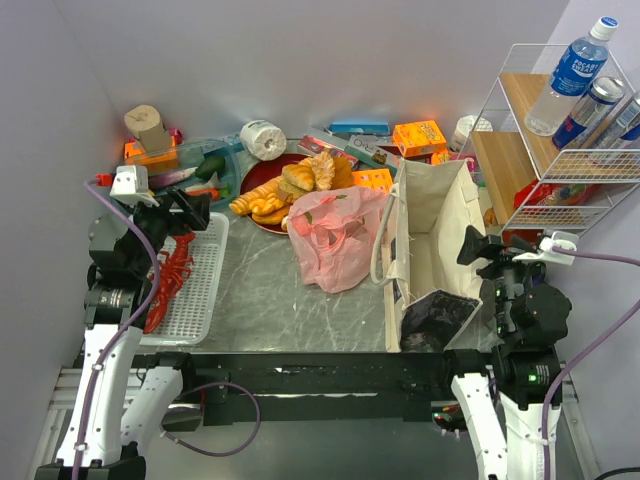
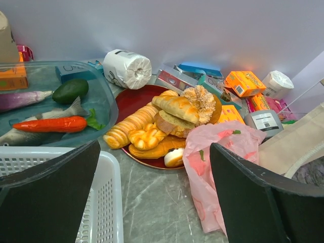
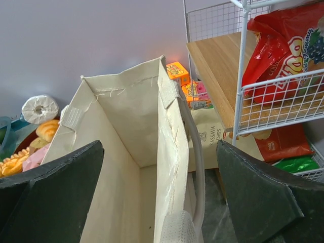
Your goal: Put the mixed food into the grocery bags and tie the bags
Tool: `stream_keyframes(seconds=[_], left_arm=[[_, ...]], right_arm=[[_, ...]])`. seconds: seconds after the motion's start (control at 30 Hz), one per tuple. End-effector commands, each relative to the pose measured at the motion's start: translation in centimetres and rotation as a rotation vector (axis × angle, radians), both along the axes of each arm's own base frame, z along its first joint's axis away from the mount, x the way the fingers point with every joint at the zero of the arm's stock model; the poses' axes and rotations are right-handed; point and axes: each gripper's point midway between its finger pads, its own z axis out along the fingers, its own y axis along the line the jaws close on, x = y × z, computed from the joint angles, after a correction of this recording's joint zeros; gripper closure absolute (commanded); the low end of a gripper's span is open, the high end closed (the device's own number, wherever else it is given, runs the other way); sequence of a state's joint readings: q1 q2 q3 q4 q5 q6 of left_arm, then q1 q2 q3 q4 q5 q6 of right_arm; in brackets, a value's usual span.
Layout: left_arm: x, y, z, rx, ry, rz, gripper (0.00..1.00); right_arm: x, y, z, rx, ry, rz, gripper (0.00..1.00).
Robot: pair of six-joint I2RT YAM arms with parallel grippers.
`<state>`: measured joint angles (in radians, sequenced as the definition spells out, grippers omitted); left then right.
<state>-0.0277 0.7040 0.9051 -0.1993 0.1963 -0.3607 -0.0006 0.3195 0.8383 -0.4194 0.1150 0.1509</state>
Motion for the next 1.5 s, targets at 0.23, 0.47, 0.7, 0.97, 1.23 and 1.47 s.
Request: stream_keyframes(seconds=[0.23, 0.47, 0.7, 0.97, 1.23, 1.47], left_arm=[[-0.7, -1.1, 3.1, 0.013, -0.107, -0.071, 0.04], [0.5, -3.7, 3.1, 0.111, -0.078, -0.175, 0.04], [2.1, -9.6, 2.8, 0.058, 0.039, -0.336, 0.04], [2.6, -12.4, -1.8, -0.012, 0.171, -0.478, 0.04], [2.9, -11.6, -3.4, 0.021, 0.195, -0.435, 0.04], [2.4, -12.1, -3.0, 0.013, 0.182, -0.473, 0.04]], right_arm=[[-1.3, 0.0, 4.7, -0.031, -0.048, 0.004, 0.01], [0.6, 4.5, 6.0, -0.043, 0.065, 0.263, 0.1], [4.4, 8.7, 4.2, 0.034, 0.276, 0.433, 0.13], [6.8, 13.5, -3.0, 0.025, 0.513, 0.516, 0.09], [7.9, 16.1, -9.4, -0.002, 0.713, 0.506, 0.2], [7.3, 20.1, -9.2, 0.163, 0.639, 0.656, 0.98]])
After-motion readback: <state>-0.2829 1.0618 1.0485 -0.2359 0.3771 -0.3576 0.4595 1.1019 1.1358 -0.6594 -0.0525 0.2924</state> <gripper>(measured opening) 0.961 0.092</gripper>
